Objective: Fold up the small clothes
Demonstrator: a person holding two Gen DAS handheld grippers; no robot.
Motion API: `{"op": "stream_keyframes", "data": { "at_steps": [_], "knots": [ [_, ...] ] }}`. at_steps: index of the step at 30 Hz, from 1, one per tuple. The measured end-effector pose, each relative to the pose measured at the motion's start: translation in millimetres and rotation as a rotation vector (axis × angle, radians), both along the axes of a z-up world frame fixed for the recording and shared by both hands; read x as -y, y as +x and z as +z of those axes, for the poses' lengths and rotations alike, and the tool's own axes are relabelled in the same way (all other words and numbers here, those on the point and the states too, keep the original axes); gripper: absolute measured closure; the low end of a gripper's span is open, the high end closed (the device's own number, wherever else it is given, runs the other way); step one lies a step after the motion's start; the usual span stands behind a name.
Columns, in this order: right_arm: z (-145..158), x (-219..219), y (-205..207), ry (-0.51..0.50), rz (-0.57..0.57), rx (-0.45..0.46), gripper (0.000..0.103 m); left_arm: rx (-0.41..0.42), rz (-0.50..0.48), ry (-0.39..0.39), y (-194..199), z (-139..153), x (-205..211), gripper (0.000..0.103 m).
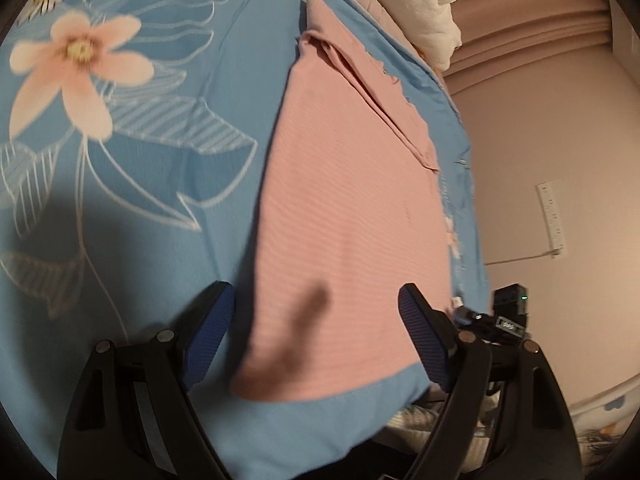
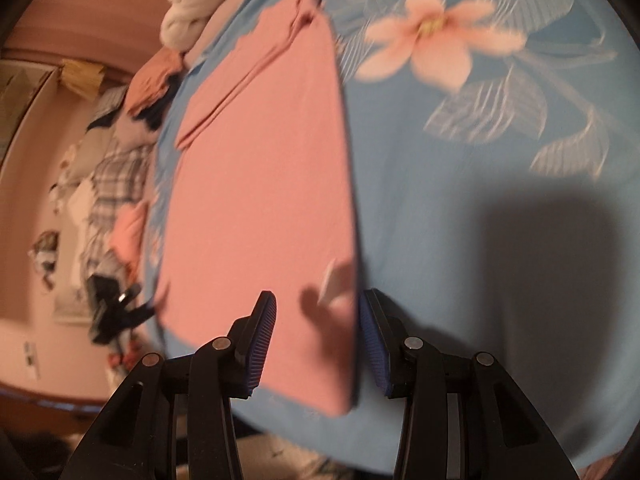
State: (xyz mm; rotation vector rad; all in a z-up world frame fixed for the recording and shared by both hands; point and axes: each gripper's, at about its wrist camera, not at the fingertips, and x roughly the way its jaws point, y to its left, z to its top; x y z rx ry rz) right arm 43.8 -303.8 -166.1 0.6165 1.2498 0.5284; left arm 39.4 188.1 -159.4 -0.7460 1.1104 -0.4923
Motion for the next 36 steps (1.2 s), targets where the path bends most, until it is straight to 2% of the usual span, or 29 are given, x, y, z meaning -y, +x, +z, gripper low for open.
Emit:
{"op": "stream_keyframes", "data": {
  "at_steps": [6, 7, 11, 13, 16, 20, 22, 26, 29, 36],
  "knots": [
    [-7.9, -19.0, 11.4, 0.077, 0.016, 0.015, 0.060, 0.002, -0.051, -0.016, 7.1, 2.1, 17.7, 0.021],
    [-8.4, -23.4, 15.4, 0.088, 0.018, 0.024, 0.060, 0.003, -0.056, -0.016, 9.6, 2.5, 21.1, 0.026],
    [-7.1, -28.3, 17.0, 0.093, 0.026, 0.050, 0.060, -0.048, -0.064, -0.017, 16.6, -9.0, 31.4, 0.076],
    [-6.1, -21.7, 10.7, 0.076, 0.038, 0.057, 0.065, -0.052, -0.062, -0.027, 13.7, -12.1, 30.0, 0.079],
    [-8.1, -13.8, -1.1, 0.066, 0.051, 0.046, 0.073, -0.057, -0.063, -0.015, 7.2, -13.8, 27.9, 0.094],
    [-6.2, -17.9, -10.6, 0.001, 0.077, 0.079, 0.083, -0.079, -0.052, -0.018, 7.3, -15.5, 26.4, 0.095],
    [-2.4, -23.9, -7.9, 0.010, 0.089, 0.093, 0.092, -0.068, -0.050, -0.042, 8.7, -10.5, 26.7, 0.095],
    [26.5, -27.1, -1.9, 0.148, 0.116, 0.226, 0.094, 0.020, -0.014, -0.187, 16.9, 14.6, 19.1, 0.095],
    [52.5, -25.1, 12.1, 0.231, 0.098, 0.324, 0.094, 0.088, 0.028, -0.257, 29.8, 34.2, 13.6, 0.095],
    [88.9, -23.8, 56.2, 0.264, 0.049, 0.473, 0.094, 0.175, 0.113, -0.334, 79.3, 61.8, 10.0, 0.095]
  ]
}}
